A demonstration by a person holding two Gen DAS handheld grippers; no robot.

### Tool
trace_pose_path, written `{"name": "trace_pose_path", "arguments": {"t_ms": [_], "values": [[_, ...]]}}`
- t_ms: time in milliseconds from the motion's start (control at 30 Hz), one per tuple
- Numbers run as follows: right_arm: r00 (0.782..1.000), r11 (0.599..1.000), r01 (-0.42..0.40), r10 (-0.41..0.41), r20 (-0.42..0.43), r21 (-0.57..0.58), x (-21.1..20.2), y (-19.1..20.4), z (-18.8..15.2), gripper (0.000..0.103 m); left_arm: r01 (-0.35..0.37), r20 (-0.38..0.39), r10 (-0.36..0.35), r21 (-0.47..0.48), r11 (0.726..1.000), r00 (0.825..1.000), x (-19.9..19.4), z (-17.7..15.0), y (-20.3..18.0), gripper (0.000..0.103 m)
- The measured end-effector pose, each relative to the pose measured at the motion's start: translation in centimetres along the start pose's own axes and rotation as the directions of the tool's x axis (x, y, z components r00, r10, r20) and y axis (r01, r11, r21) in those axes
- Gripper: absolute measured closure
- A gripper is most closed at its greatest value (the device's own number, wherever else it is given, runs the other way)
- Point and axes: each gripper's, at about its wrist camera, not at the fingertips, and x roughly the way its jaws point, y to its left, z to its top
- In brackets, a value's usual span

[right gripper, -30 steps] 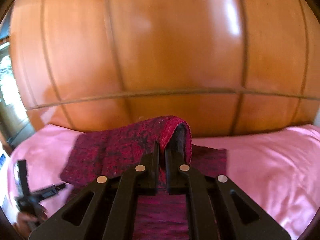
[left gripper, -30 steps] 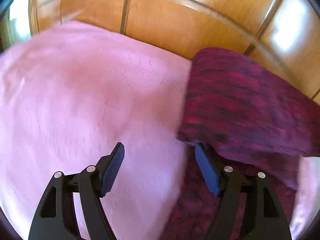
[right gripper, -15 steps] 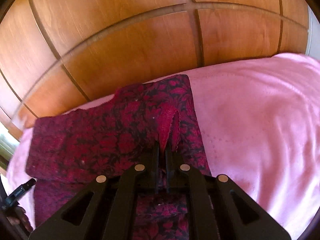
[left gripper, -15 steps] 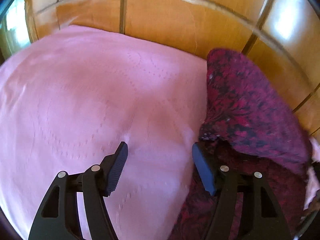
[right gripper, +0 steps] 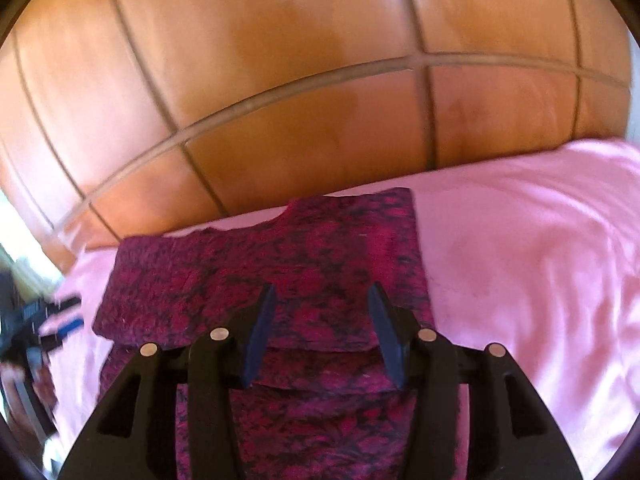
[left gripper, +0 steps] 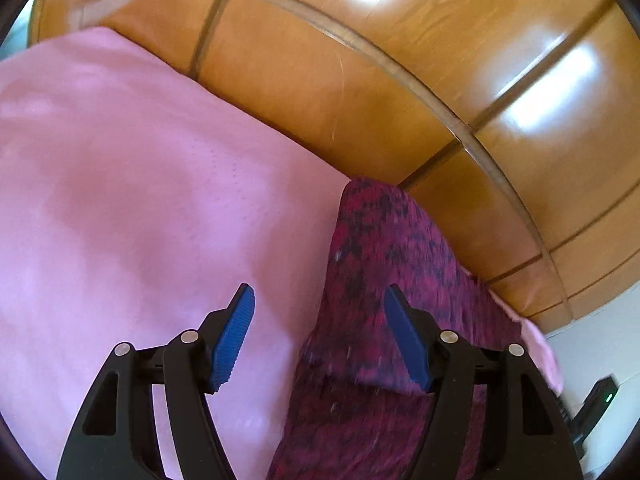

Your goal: Fold small clothes

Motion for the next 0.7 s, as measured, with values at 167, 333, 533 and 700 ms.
{"name": "trace_pose_path", "arguments": {"t_ms": [167, 333, 533, 700], "values": [[0.999, 0.999, 0.03, -0.031, -0.029, -0.038, 2.3, 0.4, 0.0, 0.055, 0.054, -0.074, -0.059, -0.061, 0.997, 0.996, 3.7, 2.9, -0.5, 0.037], [0.998, 0.998, 0.044, -0.046, -0.036, -0.049, 3.4, 0.5, -0.1, 0.055, 0.081, -0.138, -0.089, -0.061, 0.995, 0.986, 7.0, 4.1, -1.6, 0.037], [0.997, 0.994, 0.051, -0.057, -0.055, -0.1, 4.7, 1.2, -0.6, 0.054, 0.078, -0.071, -0.077, 0.016, 0.997, 0.994, 7.2, 3.7, -2.9, 0.087], [0.997, 0.976, 0.051, -0.064, -0.053, -0.214, 5.7, 4.1, -1.6, 0.054, -0.056, -0.032, 0.057, 0.033, 0.998, 0.998, 7.6, 1.6, -1.7, 0.086]]}}
